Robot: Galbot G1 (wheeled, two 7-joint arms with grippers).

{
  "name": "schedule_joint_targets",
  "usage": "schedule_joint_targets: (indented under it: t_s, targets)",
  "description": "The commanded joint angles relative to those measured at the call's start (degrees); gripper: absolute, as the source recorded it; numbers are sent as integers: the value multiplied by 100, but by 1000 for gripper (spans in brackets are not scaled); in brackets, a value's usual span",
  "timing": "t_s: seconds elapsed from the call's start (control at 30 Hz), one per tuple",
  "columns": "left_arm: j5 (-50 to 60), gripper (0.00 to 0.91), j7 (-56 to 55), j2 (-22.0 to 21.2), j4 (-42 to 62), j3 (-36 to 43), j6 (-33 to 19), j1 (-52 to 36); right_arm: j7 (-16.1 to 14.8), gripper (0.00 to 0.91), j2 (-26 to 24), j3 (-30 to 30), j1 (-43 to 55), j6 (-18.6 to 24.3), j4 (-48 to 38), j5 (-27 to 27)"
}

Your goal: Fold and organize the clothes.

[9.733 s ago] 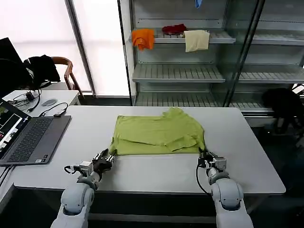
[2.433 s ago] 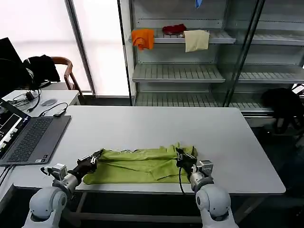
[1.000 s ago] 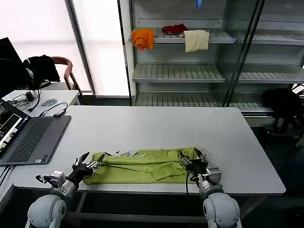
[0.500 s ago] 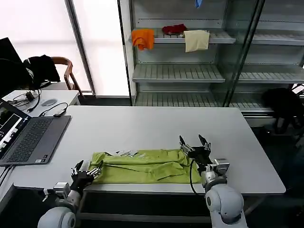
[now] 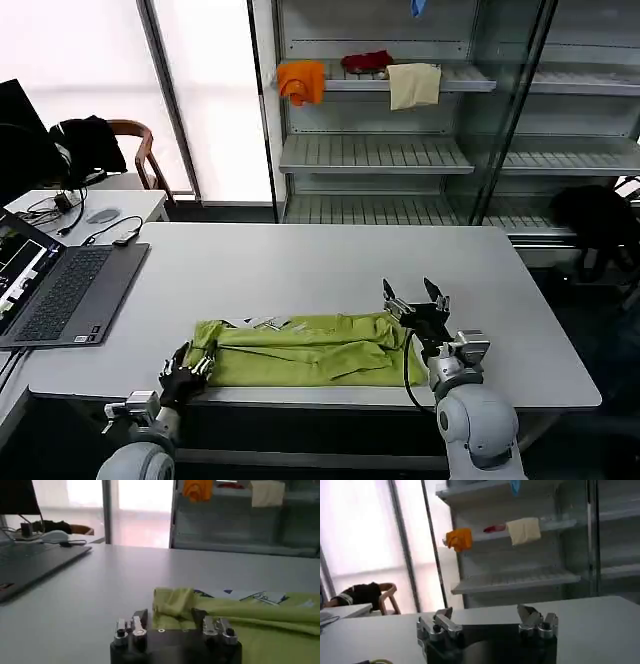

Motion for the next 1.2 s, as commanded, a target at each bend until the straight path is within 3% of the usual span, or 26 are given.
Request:
schedule_joint_targets:
  t_s: [0.03,0.4,0.67,0.9,1.2]
  targets:
    - [9,10,-53,-70,-29,31,83,28,19,907,-1,-1,24,17,2,41]
    - [201,10,27,-97,-37,50,239,-50,74,907,9,1,17,37,-49,16]
    - [1103,10,533,55,-45,-354,-157,-171,110,907,-21,38,25,46,-107,21]
    - [1658,0,1273,758,242,-1450,-346,-623,97,907,-62,-13,36,57,-202,-44]
    - [1558,0,1736,1790,706,-2069,-114,-1203,99,907,-70,-100,14,82,-348,-188]
